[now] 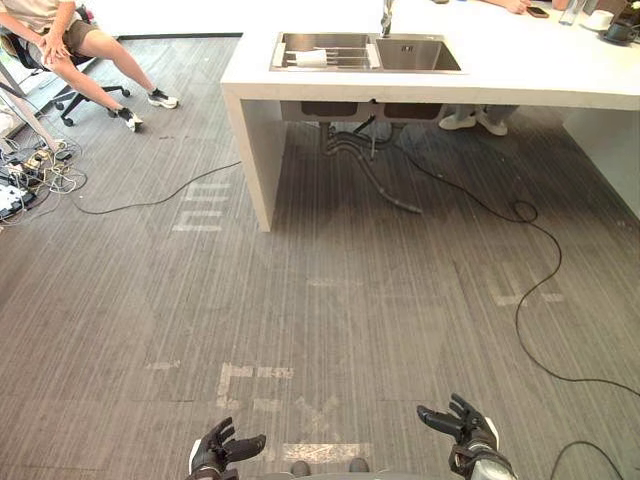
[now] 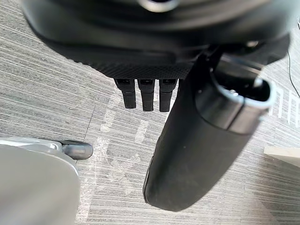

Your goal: Walk over to the sink, pick up the cup, carry it to the dishwasher, place the cup inside the dishwasher, then close the dishwasher door

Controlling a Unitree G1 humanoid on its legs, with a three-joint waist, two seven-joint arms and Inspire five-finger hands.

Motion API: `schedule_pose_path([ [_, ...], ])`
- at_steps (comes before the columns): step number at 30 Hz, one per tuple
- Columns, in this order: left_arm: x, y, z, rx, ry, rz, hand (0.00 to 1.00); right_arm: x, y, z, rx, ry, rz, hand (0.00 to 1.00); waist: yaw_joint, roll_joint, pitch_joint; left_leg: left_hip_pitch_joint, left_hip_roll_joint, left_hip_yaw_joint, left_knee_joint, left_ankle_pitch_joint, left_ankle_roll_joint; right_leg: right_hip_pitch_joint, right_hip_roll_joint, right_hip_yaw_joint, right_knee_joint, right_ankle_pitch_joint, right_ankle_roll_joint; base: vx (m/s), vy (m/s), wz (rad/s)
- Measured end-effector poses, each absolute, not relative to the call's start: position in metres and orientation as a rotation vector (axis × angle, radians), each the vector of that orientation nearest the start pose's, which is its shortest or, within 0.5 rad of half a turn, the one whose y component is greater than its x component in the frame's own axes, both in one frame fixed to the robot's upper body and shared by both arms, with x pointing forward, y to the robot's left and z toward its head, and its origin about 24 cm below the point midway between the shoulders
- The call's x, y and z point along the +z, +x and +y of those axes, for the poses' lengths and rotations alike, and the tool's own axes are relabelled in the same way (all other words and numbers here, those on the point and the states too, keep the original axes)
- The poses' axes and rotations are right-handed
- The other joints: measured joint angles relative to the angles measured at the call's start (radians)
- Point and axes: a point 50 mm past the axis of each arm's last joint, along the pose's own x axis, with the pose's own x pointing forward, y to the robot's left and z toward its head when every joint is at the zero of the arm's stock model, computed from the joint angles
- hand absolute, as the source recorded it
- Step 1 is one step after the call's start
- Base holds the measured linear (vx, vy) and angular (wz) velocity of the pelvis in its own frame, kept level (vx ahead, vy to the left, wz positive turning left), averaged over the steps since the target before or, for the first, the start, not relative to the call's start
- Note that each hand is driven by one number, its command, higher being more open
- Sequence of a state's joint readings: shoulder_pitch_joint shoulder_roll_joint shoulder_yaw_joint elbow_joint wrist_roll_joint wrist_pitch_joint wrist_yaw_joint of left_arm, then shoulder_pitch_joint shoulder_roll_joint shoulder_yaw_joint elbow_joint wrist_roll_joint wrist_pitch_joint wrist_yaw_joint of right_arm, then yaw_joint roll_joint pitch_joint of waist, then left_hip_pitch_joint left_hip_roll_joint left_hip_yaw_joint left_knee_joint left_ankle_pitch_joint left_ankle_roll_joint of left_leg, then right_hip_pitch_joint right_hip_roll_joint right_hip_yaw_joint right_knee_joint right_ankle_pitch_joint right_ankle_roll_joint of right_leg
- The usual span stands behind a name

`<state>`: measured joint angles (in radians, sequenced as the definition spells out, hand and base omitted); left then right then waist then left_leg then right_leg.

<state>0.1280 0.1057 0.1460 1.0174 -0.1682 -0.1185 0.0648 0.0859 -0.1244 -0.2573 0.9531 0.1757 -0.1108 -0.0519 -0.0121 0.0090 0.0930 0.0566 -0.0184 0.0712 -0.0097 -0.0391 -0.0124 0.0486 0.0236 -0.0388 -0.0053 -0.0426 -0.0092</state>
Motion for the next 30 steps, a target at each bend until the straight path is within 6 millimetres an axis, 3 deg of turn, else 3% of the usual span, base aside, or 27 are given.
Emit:
schedule_pose_path([
  [2,-0.152,0.096,0.216,0.363,-0.080,0.970,0.90,-0.139,0.119,-0.240,-0.460,0.119,0.867,0.90,0.004,0.004,0.007,-0.041,0.003,0.011,0.051,-0.032,0.012,-0.027,0.000,0.005,0.013,-0.006,0.004,-0.01,0.004,-0.08],
  [4,-0.150,0.102,0.212,0.347,-0.085,0.941,0.90,-0.137,0.126,-0.241,-0.466,0.115,0.852,0.90,0.022,0.012,0.023,-0.091,0.008,0.031,0.128,-0.087,0.028,-0.095,-0.008,0.000,0.114,-0.070,0.006,-0.03,0.011,-0.30],
  [5,-0.148,0.106,0.210,0.329,-0.079,0.926,0.90,-0.136,0.130,-0.240,-0.466,0.114,0.843,0.90,0.027,0.011,0.046,-0.107,0.006,0.054,0.181,-0.130,0.043,-0.149,-0.035,-0.031,0.237,-0.134,0.035,-0.03,0.032,-0.32],
  [7,-0.148,0.106,0.210,0.330,-0.084,0.923,0.90,-0.137,0.127,-0.240,-0.468,0.112,0.851,0.90,0.021,0.006,0.064,-0.110,-0.010,0.062,0.229,-0.176,0.059,-0.224,-0.078,-0.057,0.441,-0.206,0.090,0.05,0.058,-0.12],
  [8,-0.147,0.109,0.211,0.326,-0.076,0.918,0.90,-0.136,0.129,-0.239,-0.460,0.109,0.851,0.90,0.021,0.011,0.080,-0.098,-0.013,0.063,0.239,-0.193,0.071,-0.310,-0.098,-0.065,0.614,-0.217,0.094,0.15,0.057,-0.06],
  [9,-0.146,0.110,0.213,0.327,-0.067,0.914,0.90,-0.137,0.129,-0.237,-0.457,0.113,0.857,0.90,0.017,0.010,0.096,-0.077,-0.013,0.063,0.237,-0.202,0.076,-0.351,-0.112,-0.079,0.701,-0.229,0.078,0.19,0.037,-0.10],
  [11,-0.146,0.109,0.217,0.337,-0.051,0.918,0.90,-0.138,0.128,-0.235,-0.440,0.106,0.873,0.90,0.012,0.011,0.113,-0.034,0.000,0.065,0.234,-0.230,0.074,-0.407,-0.132,-0.117,0.721,-0.247,0.062,0.26,-0.004,-0.08],
  [13,-0.145,0.110,0.220,0.341,-0.042,0.914,0.90,-0.138,0.131,-0.233,-0.421,0.094,0.870,0.90,0.001,0.015,0.127,0.010,0.031,0.064,0.228,-0.265,0.055,-0.462,-0.128,-0.153,0.639,-0.240,0.065,0.44,-0.058,0.01],
  [14,-0.144,0.112,0.220,0.345,-0.048,0.907,0.90,-0.137,0.133,-0.234,-0.420,0.093,0.866,0.90,-0.010,0.026,0.133,0.038,0.061,0.053,0.217,-0.281,0.030,-0.486,-0.115,-0.182,0.524,-0.200,0.069,0.64,-0.135,0.32],
  [15,-0.142,0.118,0.220,0.342,-0.050,0.892,0.90,-0.136,0.132,-0.237,-0.424,0.086,0.865,0.90,-0.024,0.030,0.136,0.087,0.089,0.030,0.181,-0.291,-0.001,-0.505,-0.101,-0.198,0.357,-0.111,0.070,0.69,-0.167,0.48],
  [16,-0.142,0.119,0.220,0.342,-0.050,0.890,0.90,-0.136,0.132,-0.237,-0.426,0.084,0.865,0.90,-0.032,0.025,0.133,0.104,0.096,0.020,0.167,-0.293,-0.010,-0.504,-0.101,-0.193,0.303,-0.073,0.065,0.67,-0.203,0.66],
  [17,-0.142,0.122,0.220,0.338,-0.050,0.887,0.90,-0.136,0.129,-0.240,-0.432,0.076,0.870,0.90,-0.042,0.022,0.131,0.121,0.108,-0.009,0.181,-0.303,-0.032,-0.501,-0.102,-0.188,0.297,0.028,0.044,0.70,-0.262,0.73],
  [18,-0.140,0.130,0.214,0.324,-0.064,0.865,0.90,-0.136,0.127,-0.245,-0.445,0.064,0.873,0.90,-0.043,0.033,0.131,0.098,0.144,-0.051,0.297,-0.307,-0.053,-0.489,-0.085,-0.198,0.348,0.085,-0.032,0.70,-0.275,0.57],
  [20,-0.139,0.136,0.212,0.319,-0.068,0.850,0.90,-0.133,0.133,-0.245,-0.443,0.063,0.853,0.90,-0.031,0.042,0.134,0.032,0.171,-0.054,0.468,-0.255,-0.085,-0.462,-0.060,-0.211,0.368,0.035,-0.048,0.64,-0.272,0.16],
  [21,-0.139,0.136,0.211,0.328,-0.083,0.846,0.90,-0.131,0.139,-0.244,-0.430,0.063,0.834,0.90,-0.027,0.051,0.141,-0.099,0.227,-0.057,0.807,-0.091,-0.096,-0.329,-0.014,-0.224,0.294,-0.004,-0.070,0.73,-0.307,0.05],
  [22,-0.138,0.136,0.211,0.331,-0.087,0.844,0.90,-0.131,0.139,-0.244,-0.430,0.065,0.831,0.90,-0.026,0.052,0.143,-0.116,0.239,-0.054,0.864,-0.089,-0.100,-0.301,-0.004,-0.223,0.273,-0.006,-0.074,0.88,-0.351,-0.04],
  [24,-0.135,0.142,0.207,0.329,-0.103,0.815,0.90,-0.128,0.144,-0.244,-0.455,0.098,0.794,0.90,-0.001,0.038,0.152,-0.231,0.289,0.029,1.104,-0.135,-0.083,-0.091,0.032,-0.182,0.142,-0.012,-0.082,0.68,-0.218,-0.17],
  [27,-0.116,0.164,0.200,0.310,-0.130,0.682,0.90,-0.120,0.152,-0.248,-0.475,0.110,0.721,0.90,0.015,0.027,0.158,-0.372,0.275,0.092,1.070,-0.180,-0.073,0.029,0.026,-0.166,0.059,-0.021,-0.094,0.53,-0.117,-0.15],
  [28,-0.102,0.176,0.199,0.301,-0.144,0.597,0.90,-0.118,0.156,-0.249,-0.477,0.110,0.706,0.90,0.032,0.017,0.163,-0.430,0.243,0.115,0.962,-0.197,-0.067,0.064,0.011,-0.153,0.039,-0.050,-0.086,0.54,-0.023,-0.25],
  [29,-0.086,0.186,0.197,0.286,-0.148,0.507,0.90,-0.117,0.158,-0.249,-0.480,0.112,0.703,0.90,0.040,0.000,0.173,-0.461,0.189,0.127,0.792,-0.197,-0.057,0.103,-0.017,-0.151,0.028,-0.094,-0.055,0.54,0.003,-0.18],
  [30,-0.078,0.191,0.194,0.272,-0.150,0.465,0.90,-0.118,0.156,-0.250,-0.486,0.111,0.709,0.90,0.040,0.003,0.174,-0.476,0.166,0.125,0.685,-0.188,-0.052,0.124,-0.021,-0.153,0.021,-0.107,-0.045,0.71,0.090,-0.12],
])
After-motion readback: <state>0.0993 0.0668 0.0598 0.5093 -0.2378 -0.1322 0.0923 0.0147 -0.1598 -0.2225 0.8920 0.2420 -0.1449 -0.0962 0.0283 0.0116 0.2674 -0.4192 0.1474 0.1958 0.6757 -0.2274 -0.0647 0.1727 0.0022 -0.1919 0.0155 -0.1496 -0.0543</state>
